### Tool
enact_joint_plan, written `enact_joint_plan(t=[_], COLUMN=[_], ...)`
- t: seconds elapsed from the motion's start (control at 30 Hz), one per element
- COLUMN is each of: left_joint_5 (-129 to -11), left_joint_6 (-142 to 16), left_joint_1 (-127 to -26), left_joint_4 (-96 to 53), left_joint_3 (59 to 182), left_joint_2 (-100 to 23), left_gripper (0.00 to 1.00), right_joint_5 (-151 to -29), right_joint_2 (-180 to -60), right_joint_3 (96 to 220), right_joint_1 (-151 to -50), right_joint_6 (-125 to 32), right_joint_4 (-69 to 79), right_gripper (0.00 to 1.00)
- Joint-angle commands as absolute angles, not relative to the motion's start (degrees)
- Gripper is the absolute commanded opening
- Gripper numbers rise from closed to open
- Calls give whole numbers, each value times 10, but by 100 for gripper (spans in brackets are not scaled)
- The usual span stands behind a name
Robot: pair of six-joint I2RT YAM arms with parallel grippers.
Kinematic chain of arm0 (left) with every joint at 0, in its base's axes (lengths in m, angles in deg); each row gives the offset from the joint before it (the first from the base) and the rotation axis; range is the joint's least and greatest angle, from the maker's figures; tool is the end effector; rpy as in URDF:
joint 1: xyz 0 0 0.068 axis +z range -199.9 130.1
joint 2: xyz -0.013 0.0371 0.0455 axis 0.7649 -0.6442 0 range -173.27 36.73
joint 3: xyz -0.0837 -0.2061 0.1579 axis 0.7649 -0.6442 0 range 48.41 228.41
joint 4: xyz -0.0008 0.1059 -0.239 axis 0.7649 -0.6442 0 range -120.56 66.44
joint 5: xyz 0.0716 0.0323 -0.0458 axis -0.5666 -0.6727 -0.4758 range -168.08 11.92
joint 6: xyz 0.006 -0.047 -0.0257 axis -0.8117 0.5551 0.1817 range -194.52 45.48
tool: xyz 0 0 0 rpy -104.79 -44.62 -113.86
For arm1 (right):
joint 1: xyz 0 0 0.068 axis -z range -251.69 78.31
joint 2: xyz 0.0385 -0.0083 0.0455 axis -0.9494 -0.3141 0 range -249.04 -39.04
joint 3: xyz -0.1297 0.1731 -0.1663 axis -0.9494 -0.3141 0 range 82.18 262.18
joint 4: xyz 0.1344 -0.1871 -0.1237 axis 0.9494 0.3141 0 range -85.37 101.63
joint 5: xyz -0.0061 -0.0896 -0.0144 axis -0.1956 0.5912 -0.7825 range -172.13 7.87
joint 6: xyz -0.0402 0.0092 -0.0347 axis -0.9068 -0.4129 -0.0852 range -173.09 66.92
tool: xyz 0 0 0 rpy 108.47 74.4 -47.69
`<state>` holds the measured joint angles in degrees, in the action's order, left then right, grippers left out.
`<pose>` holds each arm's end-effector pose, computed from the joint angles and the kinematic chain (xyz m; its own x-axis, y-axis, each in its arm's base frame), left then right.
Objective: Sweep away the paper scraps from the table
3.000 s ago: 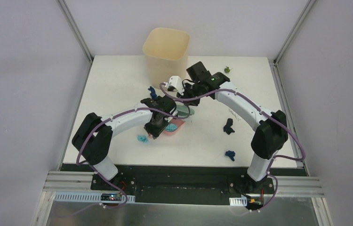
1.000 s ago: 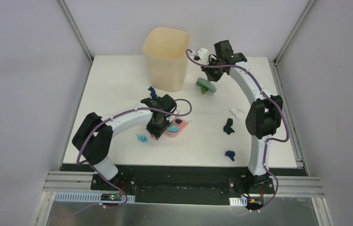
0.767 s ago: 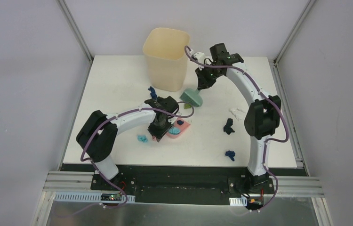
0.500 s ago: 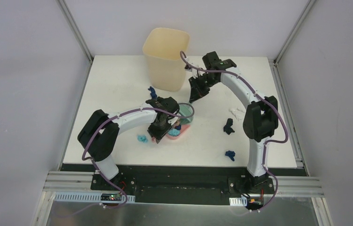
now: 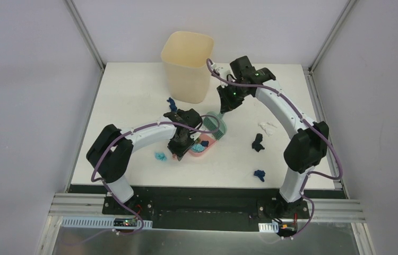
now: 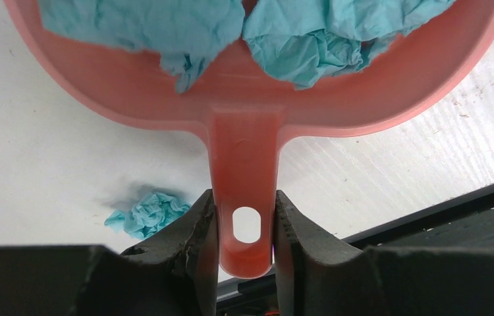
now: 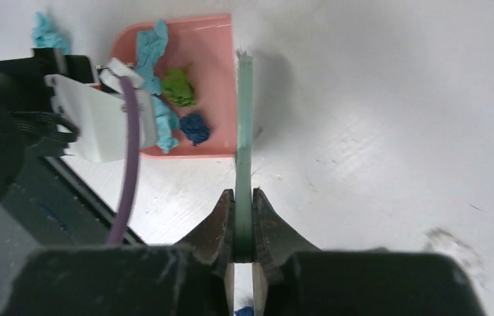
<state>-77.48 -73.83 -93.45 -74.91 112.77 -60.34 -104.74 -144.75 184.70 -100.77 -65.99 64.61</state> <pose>0.2189 -0.2087 0.1845 -0.7291 0.6766 -0.1033 0.6810 0.7322 -0.0116 0.3322 0.2005 0.3186 -0.6261 -0.5841 -0.5166 -0.7593 0.6074 0.2335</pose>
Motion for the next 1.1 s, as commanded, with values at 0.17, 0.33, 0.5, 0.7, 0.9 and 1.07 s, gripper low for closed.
enact_joint_plan(t=[0.17,0.33,0.5,0.7,0.9,1.07], left_joint_5=[-762,-776,-803,-859,-929,-993], left_joint_6=[-740,-750,-747,-747,-725,-720], left_joint_1=[-943,-947,-950,-950,-949,-948], left_joint_4=[-708,-703,-697,-729,-793,-858], left_joint_3=[1112,1107,1109,1161,1261,1371], left_joint_2=[-547,-526,-474,-447,-471,-510], left_gripper=[0,0,0,0,0,0], right_joint_5=[-928,-889,-1029,-1174,-1301,-1383], right_joint_2=[-1376,-1353,-1277,-1146,-1087,-1123], right_joint_3=[1866,1863,1765,1537,1447,1422], right_joint_1=[-995,-937,-817,-778,-729,-727], right_joint_6=[-656,-642,-586,-583,-533,-502], right_joint_4=[625,621,578,453,351,318], right_gripper=[0,0,0,0,0,0])
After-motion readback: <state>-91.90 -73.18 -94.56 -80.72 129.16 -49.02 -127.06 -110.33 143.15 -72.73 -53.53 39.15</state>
